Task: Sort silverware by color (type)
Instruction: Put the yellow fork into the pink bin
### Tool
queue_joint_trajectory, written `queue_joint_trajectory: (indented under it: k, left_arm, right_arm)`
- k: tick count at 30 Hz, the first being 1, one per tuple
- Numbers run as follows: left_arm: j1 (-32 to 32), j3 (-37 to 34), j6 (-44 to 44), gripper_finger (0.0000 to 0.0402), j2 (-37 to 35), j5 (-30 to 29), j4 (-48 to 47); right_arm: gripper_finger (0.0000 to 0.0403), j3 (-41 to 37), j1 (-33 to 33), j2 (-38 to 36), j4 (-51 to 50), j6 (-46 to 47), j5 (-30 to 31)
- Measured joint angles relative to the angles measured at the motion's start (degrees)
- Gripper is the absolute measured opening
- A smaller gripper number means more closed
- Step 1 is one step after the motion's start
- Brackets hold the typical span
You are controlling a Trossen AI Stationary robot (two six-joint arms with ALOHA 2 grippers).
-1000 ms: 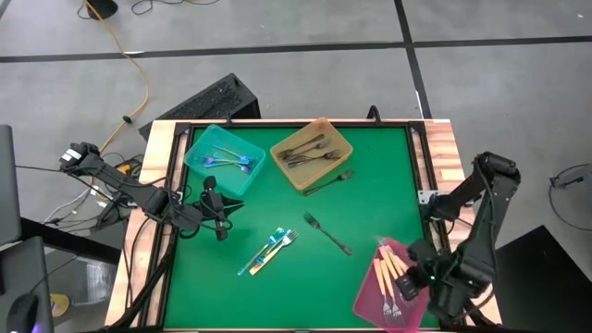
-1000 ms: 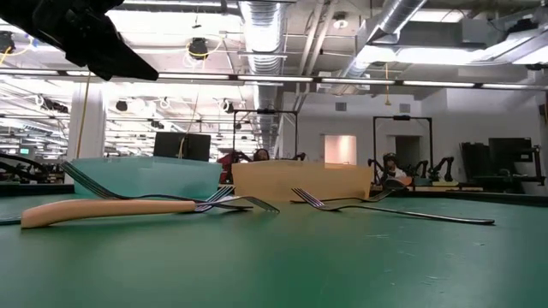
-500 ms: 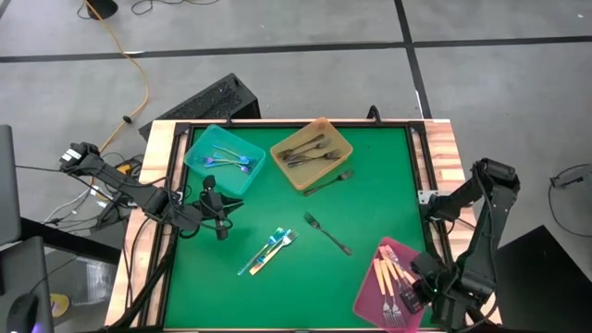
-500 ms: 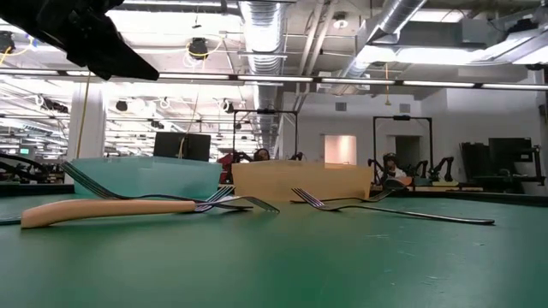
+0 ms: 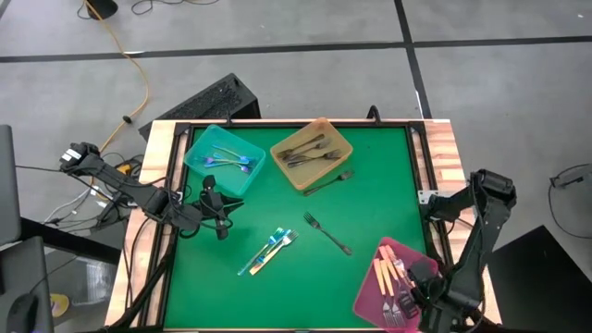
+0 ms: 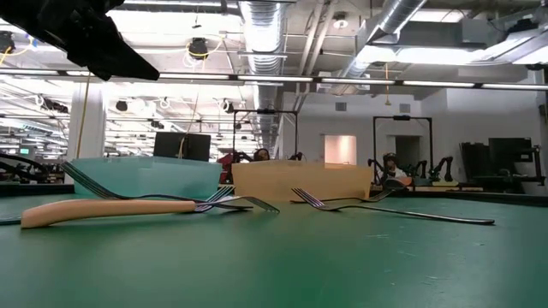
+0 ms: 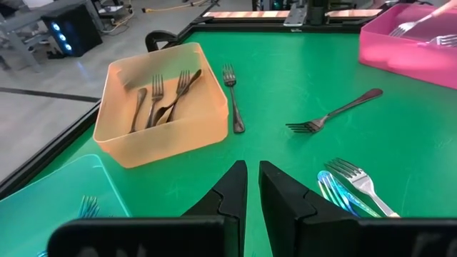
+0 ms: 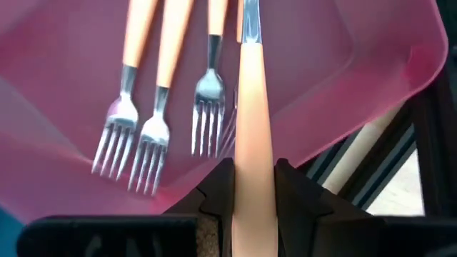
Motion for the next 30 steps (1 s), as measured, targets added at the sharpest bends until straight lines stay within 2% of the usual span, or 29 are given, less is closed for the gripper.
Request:
queue_joint_trajectory:
  k: [30]
  left_arm:
    - [0.0, 0.0, -0.1, 0.0025, 0.0, 0.0, 0.0]
  right_arm:
    - [0.0103, 0.0, -7.9, 3.8, 2.3, 0.9, 1.3]
